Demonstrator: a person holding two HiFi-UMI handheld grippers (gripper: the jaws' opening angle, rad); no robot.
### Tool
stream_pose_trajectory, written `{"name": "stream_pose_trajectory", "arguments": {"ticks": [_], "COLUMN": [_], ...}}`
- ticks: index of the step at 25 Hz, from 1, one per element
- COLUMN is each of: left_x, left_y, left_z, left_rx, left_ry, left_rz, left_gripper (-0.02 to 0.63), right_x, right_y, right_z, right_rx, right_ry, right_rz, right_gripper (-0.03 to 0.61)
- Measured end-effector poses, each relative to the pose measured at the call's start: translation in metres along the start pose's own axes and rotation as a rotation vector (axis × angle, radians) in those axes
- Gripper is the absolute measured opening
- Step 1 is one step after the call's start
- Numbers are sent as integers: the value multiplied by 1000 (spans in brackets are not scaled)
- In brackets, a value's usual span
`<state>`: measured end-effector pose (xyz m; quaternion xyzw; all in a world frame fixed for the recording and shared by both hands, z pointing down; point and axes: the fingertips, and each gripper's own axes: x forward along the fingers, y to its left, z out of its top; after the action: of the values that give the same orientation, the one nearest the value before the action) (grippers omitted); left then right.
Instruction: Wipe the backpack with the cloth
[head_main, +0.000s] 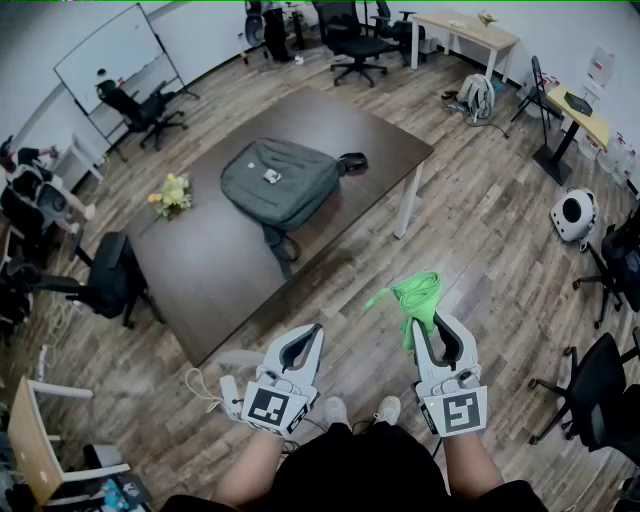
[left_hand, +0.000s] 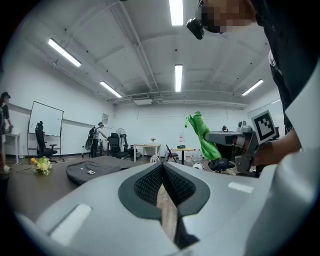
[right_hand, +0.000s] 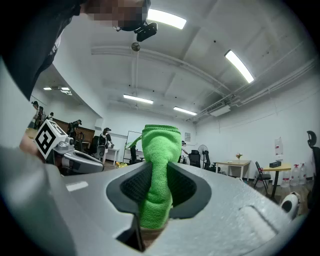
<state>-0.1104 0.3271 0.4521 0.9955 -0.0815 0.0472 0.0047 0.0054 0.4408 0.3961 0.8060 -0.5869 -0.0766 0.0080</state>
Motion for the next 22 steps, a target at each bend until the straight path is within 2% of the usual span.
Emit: {"name": "stream_pose_trajectory", "arguments": {"ticks": [4,15,18,22], "left_x": [-10,-32,-37,-34], "left_y": [10,20,24,35], "left_z": [3,-2,-11,-30], "left_rx": [2,2,5,-29], "left_ry": [-7,-5,8,44], "left_rz": [-2,-49,-59,-47], "left_gripper": [18,18,18,18], "right_x": [0,0,-2,4], "right_y": [11,34,34,28], "right_z": [-4,5,7,-10], "right_rx": [-2,27,21,44], "right_ry": [40,47,52,90], "right_rz": [-8,-35,-63,-72], "right_gripper": [94,100,101,101]}}
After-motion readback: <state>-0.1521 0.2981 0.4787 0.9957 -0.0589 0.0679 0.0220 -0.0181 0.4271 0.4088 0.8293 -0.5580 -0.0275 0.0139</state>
